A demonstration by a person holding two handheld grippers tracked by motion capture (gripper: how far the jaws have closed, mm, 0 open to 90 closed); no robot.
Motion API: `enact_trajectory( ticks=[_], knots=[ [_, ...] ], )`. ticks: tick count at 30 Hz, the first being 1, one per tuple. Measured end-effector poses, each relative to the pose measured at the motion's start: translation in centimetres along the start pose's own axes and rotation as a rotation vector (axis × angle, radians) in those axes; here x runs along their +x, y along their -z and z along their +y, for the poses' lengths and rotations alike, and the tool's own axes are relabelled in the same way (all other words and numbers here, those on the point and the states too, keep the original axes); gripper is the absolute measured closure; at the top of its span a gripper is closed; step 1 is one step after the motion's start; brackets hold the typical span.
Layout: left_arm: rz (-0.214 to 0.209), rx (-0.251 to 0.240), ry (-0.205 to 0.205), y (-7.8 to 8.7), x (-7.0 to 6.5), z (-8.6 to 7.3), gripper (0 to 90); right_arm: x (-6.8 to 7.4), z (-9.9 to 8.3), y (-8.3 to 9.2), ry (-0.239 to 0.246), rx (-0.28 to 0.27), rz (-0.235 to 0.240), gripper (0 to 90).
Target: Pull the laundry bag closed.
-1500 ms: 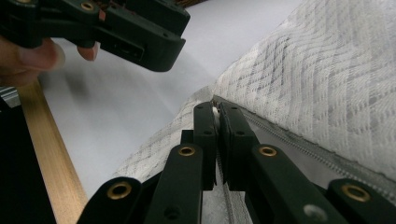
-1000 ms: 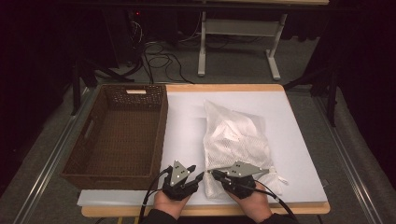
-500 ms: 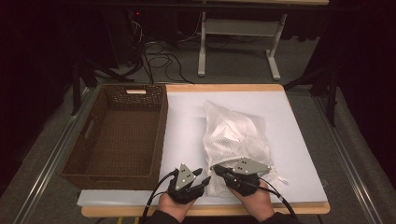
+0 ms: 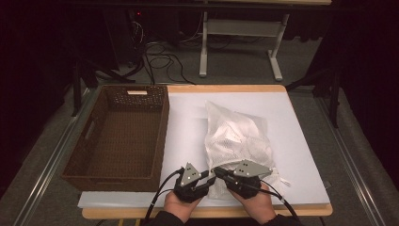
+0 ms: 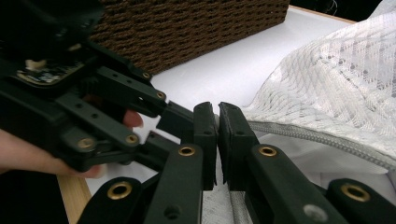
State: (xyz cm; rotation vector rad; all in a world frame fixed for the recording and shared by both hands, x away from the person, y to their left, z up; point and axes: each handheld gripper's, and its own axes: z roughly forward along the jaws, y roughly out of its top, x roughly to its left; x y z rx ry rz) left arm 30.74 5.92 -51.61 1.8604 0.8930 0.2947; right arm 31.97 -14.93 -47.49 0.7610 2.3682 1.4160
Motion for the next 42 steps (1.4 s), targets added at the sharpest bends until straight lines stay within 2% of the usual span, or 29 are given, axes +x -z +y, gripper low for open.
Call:
enact_trajectory(
  ticks=[4,6,13,18,21,26,34,42],
  knots=[
    [0.012,0.012,0.019,0.1,0.3,-0.2,80.8,0.0,-0.2,-0.1,0.004,0.015,0.003,87.7],
    [0.023,0.009,0.009,0.2,0.3,-0.2,85.8,0.0,-0.5,-0.2,0.003,0.031,0.006,87.6],
    [0.049,0.004,-0.029,0.5,0.1,-0.2,87.1,0.1,-1.2,-0.8,-0.011,0.065,0.007,86.8],
    [0.054,0.015,-0.059,0.4,-0.2,-0.2,87.1,-0.1,-1.2,-1.0,-0.015,0.060,0.002,85.3],
    [0.055,0.015,-0.058,0.4,-0.2,-0.2,87.1,-0.1,-1.1,-0.9,-0.012,0.061,0.006,85.7],
    [0.064,0.010,-0.054,0.6,-0.3,-0.1,87.9,0.1,-1.0,-0.8,0.023,0.058,0.003,87.8],
    [0.071,-0.021,-0.015,1.3,0.1,0.2,88.2,-0.6,-1.1,0.2,0.007,0.053,-0.014,87.8],
    [0.076,-0.017,-0.023,1.4,0.3,0.2,88.3,-1.2,-1.4,1.0,0.016,0.073,-0.028,87.9]
  ],
)
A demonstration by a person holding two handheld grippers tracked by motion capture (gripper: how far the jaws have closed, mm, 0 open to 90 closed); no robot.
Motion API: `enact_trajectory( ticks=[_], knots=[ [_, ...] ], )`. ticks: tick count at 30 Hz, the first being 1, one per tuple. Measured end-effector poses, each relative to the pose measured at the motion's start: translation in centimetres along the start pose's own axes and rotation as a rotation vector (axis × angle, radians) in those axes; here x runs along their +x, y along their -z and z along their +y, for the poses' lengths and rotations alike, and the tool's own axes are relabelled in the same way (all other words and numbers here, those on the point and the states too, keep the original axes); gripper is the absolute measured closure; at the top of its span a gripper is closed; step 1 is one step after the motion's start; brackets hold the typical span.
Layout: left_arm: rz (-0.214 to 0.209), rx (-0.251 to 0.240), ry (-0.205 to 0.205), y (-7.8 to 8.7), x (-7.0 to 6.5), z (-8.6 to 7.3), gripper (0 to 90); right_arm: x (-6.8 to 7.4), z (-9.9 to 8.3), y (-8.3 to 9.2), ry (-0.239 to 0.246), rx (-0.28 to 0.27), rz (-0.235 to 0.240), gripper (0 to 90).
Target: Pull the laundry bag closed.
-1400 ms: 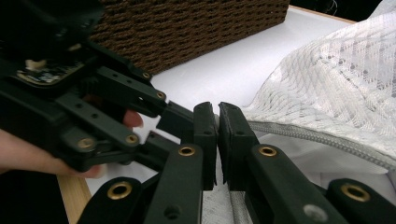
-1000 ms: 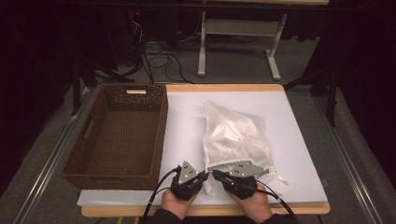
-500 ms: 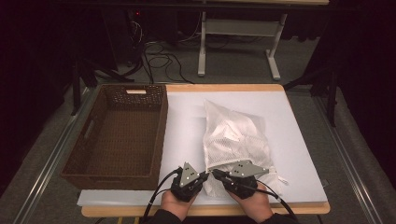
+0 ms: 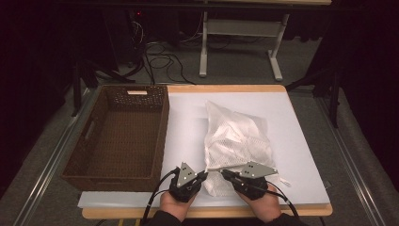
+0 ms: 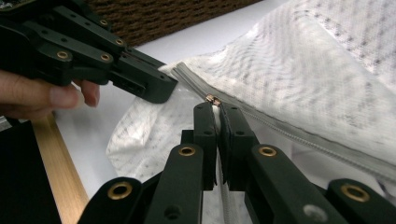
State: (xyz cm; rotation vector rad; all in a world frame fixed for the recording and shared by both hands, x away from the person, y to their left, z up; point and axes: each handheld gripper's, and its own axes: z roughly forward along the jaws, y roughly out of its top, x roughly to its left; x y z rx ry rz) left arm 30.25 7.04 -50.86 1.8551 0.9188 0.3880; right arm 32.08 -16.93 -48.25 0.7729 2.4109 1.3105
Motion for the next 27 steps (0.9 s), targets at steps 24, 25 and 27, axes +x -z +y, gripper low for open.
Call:
enact_trajectory(
  ticks=[24,25,27],
  knots=[
    [0.026,0.019,0.006,0.2,0.6,0.0,88.2,-2.8,-2.1,4.0,-0.058,0.027,-0.062,87.8],
    [0.027,0.020,0.007,0.2,0.6,0.0,88.2,-3.0,-2.3,4.3,-0.060,0.025,-0.065,87.8],
    [0.028,0.023,0.010,0.2,0.7,0.0,88.2,-3.4,-2.6,5.0,-0.073,0.026,-0.079,87.8]
  ],
)
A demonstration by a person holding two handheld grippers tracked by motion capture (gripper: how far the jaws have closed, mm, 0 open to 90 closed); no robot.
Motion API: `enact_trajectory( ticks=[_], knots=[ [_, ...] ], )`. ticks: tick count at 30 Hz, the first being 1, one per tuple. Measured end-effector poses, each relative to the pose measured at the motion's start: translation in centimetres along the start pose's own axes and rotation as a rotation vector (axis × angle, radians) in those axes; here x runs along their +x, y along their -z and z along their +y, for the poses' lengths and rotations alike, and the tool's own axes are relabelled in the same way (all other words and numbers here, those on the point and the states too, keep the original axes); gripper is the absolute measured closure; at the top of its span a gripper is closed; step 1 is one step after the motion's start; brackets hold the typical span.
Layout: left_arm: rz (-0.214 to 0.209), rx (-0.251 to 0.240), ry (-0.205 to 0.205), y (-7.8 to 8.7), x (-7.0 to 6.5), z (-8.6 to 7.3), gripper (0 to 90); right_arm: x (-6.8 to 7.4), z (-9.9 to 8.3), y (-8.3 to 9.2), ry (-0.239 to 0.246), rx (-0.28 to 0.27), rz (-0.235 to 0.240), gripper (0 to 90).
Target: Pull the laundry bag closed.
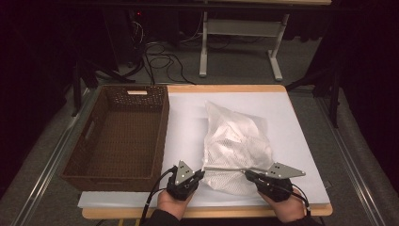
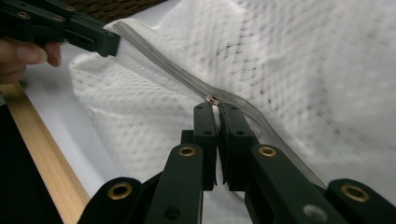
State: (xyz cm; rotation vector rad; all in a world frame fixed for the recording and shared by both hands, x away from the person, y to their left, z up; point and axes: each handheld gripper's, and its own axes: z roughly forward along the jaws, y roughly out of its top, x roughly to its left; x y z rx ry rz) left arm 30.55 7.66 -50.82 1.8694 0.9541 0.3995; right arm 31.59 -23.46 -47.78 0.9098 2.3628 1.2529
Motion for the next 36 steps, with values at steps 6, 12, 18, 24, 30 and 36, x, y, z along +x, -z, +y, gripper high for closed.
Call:
enact_trajectory(
  ticks=[6,12,18,24,30,36],
  knots=[
    [0.015,0.014,0.004,0.0,0.1,-0.2,88.2,-2.0,-1.1,1.8,-0.050,-0.002,-0.045,87.8],
    [0.034,0.038,0.005,0.1,0.4,-0.4,88.3,-3.9,-2.4,3.6,-0.098,-0.004,-0.094,87.8],
    [0.045,0.066,0.014,0.0,0.6,-0.5,88.5,-5.9,-3.8,5.4,-0.138,0.013,-0.162,87.9],
    [0.051,0.085,-0.005,-0.2,0.3,-0.8,88.5,-7.3,-4.9,5.9,-0.168,0.050,-0.184,87.9],
    [0.040,0.086,0.001,0.0,0.7,-0.9,81.4,-6.8,-4.8,5.4,-0.159,0.059,-0.189,85.5],
    [0.087,0.017,-0.010,1.0,0.5,-0.4,58.6,-6.2,-3.9,6.1,-0.169,-0.035,-0.210,55.4]
  ],
)
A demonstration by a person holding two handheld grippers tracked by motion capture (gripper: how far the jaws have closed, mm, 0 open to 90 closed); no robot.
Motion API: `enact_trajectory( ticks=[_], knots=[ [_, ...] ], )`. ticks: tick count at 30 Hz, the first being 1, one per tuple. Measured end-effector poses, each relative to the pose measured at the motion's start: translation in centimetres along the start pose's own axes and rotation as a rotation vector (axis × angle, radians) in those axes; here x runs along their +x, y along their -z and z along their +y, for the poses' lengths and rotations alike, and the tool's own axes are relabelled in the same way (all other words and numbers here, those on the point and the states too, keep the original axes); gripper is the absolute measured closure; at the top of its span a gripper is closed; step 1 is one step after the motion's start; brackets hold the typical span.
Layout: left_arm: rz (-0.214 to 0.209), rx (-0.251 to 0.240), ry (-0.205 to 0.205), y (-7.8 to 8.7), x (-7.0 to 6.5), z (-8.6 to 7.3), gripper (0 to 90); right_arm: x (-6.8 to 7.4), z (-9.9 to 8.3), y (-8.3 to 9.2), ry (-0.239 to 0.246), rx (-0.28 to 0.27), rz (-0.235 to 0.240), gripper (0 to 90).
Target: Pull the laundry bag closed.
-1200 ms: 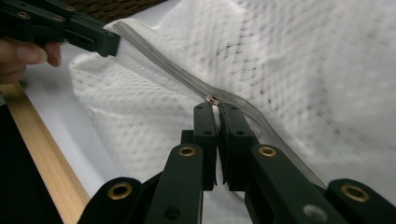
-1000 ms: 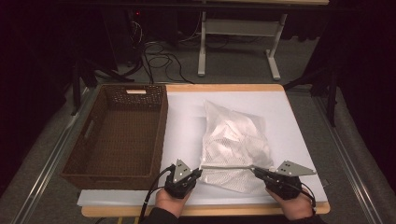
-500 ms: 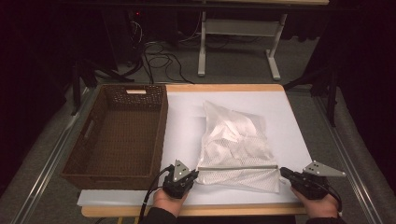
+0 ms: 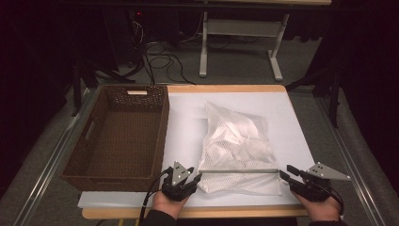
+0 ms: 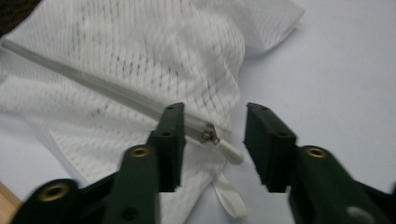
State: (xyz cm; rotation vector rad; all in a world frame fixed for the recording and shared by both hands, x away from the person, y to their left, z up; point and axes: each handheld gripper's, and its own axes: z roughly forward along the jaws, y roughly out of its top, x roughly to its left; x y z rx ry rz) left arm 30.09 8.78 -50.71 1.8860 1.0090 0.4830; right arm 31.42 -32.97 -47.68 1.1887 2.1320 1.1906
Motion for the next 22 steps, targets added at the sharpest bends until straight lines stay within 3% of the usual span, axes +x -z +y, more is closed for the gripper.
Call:
enact_trajectory(
  ticks=[4,7,11,14,17,22],
  knots=[
    [0.052,-0.046,-0.033,0.7,-0.2,0.4,47.3,0.7,0.8,-0.1,-0.010,-0.055,-0.002,36.3],
    [0.101,-0.062,-0.037,1.0,-0.4,0.6,35.3,1.6,1.6,-0.9,0.011,-0.081,-0.005,19.3],
    [0.105,-0.038,-0.026,0.6,-0.2,0.9,13.8,2.7,2.7,-2.3,0.015,-0.068,-0.040,0.1],
    [0.117,-0.001,-0.025,0.3,0.0,0.7,7.2,3.4,2.9,-3.1,0.028,-0.042,-0.052,0.1],
    [0.107,-0.012,-0.025,0.5,-0.1,0.7,5.3,3.6,2.7,-2.8,0.046,-0.058,-0.050,0.1],
    [0.094,-0.029,-0.019,0.6,-0.4,0.8,5.4,3.1,2.2,-1.9,0.030,-0.075,-0.052,0.1]
  ],
)
